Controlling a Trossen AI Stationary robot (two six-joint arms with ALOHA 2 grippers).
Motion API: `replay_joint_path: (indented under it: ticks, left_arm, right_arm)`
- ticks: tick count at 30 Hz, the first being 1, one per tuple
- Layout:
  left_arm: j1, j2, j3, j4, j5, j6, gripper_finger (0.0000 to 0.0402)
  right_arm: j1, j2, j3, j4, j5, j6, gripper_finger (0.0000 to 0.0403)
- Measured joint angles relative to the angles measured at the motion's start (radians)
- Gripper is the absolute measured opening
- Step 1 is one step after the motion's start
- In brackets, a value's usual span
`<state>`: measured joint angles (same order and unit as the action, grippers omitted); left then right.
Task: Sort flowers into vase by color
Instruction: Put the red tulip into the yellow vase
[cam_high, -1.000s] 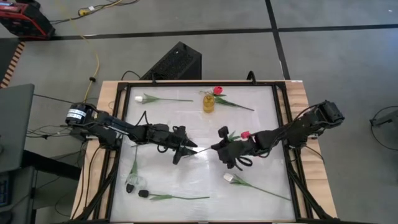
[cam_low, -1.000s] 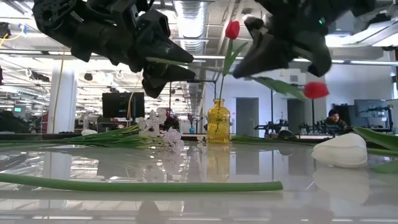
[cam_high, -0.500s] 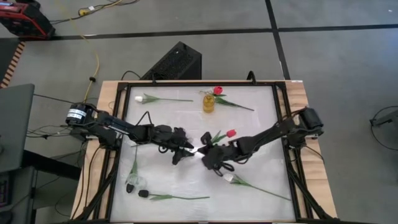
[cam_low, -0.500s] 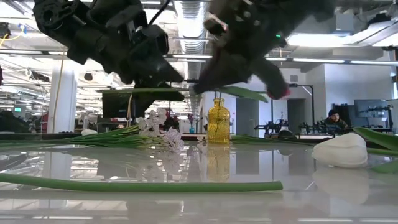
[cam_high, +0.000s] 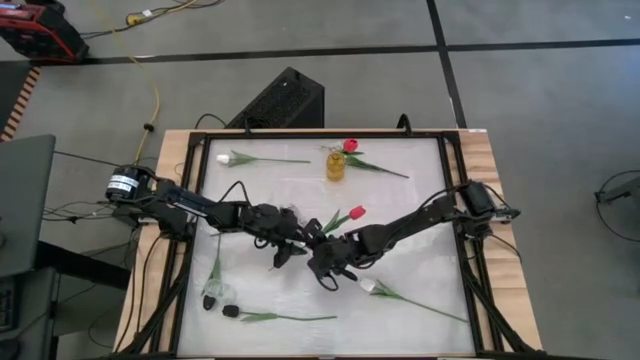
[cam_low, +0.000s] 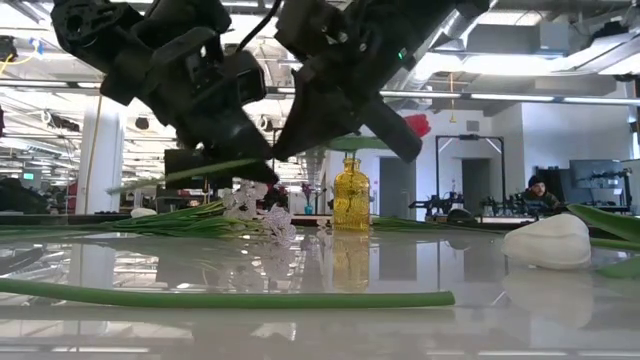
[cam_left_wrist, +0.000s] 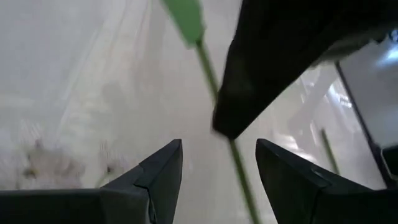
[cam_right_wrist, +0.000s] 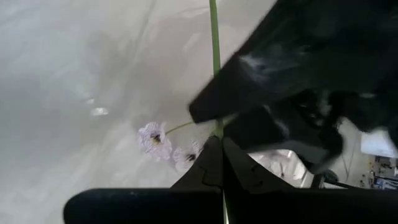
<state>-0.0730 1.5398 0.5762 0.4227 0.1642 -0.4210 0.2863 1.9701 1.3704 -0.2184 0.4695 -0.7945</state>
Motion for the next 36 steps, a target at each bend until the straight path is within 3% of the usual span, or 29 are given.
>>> replay_joint_path:
  ticks: [5, 9, 19, 26, 36]
  left_arm:
    - [-0.017, 0.0, 0.0, -0.037, 0.004, 0.022, 0.0189]
    - [-0.031, 0.0, 0.0, -0.021, 0.003, 0.043, 0.0162]
    - [-0.034, 0.0, 0.0, -0.025, 0.003, 0.069, 0.0011]
    - [-0.035, 0.0, 0.0, -0.023, 0.005, 0.074, 0.0001]
    - [-0.034, 0.0, -0.001, -0.019, -0.025, 0.087, 0.0]
  right_arm:
    - [0.002, -0.008, -0.001, -0.006, 0.005, 0.0, 0.0018]
    - [0.001, -0.008, -0.001, -0.01, 0.005, 0.006, 0.0019]
    - [0.001, -0.009, -0.001, -0.01, 0.002, 0.008, 0.002]
    - [0.016, -0.01, -0.001, -0.005, 0.005, 0.008, 0.0032]
    - [0.027, -0.01, -0.001, -0.036, 0.012, 0.028, 0.012]
